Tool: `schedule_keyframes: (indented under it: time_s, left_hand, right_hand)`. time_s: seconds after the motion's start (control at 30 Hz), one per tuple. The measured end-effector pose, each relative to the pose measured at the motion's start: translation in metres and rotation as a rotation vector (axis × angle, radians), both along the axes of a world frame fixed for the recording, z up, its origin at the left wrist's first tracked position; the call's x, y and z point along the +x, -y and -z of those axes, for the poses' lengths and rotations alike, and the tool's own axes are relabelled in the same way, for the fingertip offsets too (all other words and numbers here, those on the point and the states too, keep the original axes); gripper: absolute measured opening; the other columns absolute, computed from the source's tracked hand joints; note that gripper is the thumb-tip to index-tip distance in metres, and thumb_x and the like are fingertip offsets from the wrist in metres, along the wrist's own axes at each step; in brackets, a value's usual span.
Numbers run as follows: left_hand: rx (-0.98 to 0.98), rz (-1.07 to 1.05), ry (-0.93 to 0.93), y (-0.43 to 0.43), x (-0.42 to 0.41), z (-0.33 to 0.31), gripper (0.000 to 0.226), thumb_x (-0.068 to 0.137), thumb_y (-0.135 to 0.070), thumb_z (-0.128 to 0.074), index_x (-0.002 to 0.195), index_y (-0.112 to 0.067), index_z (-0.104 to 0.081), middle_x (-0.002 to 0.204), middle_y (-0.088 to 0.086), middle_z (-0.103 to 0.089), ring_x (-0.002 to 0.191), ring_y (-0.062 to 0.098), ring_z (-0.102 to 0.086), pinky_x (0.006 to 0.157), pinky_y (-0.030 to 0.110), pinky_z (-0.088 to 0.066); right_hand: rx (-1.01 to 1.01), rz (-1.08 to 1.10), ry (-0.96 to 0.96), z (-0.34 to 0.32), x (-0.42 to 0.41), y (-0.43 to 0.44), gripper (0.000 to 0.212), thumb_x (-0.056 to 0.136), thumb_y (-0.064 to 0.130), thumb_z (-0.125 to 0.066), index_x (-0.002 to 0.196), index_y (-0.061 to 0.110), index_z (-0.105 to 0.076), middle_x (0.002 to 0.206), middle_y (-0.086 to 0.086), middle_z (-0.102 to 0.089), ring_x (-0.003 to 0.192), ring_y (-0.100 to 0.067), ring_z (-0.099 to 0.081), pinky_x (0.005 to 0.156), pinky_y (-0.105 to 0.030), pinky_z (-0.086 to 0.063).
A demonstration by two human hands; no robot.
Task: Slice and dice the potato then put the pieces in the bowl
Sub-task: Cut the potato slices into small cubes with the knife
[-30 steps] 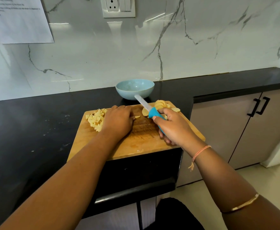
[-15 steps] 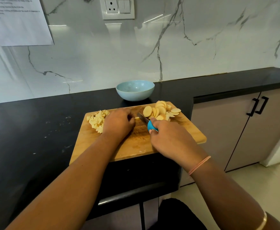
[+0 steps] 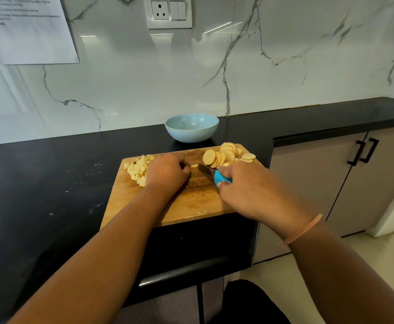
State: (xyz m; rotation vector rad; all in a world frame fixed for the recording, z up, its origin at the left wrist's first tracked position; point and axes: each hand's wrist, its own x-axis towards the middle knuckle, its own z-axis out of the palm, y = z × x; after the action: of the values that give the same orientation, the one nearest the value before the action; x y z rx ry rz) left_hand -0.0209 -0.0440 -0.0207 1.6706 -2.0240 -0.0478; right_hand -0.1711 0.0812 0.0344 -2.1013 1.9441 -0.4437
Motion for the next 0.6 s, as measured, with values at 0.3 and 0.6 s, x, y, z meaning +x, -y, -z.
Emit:
schedule_keyframes:
  time_s: [0.3, 0.6]
  left_hand:
    - [-0.025, -0.014, -0.086, -0.004, 0.0, -0.001, 0.016, 0.091, -0.023, -0.059, 0.105, -0.019, -0.05, 0.089, 0.0, -0.068, 0.083, 0.016, -0.062, 0.076, 0.033, -0.054]
    - [-0.015, 0.01, -0.146, -0.004, 0.003, -0.001, 0.022, 0.09, -0.017, -0.059, 0.109, -0.018, -0.048, 0.086, 0.0, -0.066, 0.08, 0.015, -0.062, 0.072, 0.028, -0.051]
  right_hand:
    - [0.008, 0.002, 0.014, 0.016, 0.023, 0.016, 0.044, 0.099, 0.026, -0.04, 0.143, 0.023, -0.038, 0.104, 0.002, -0.059, 0.098, -0.018, -0.059, 0.087, -0.033, -0.052]
    - [0.051, -0.028, -0.018, -0.005, 0.01, -0.016, 0.036, 0.098, 0.024, -0.042, 0.133, 0.022, -0.049, 0.098, 0.003, -0.055, 0.095, -0.016, -0.057, 0.087, -0.033, -0.051]
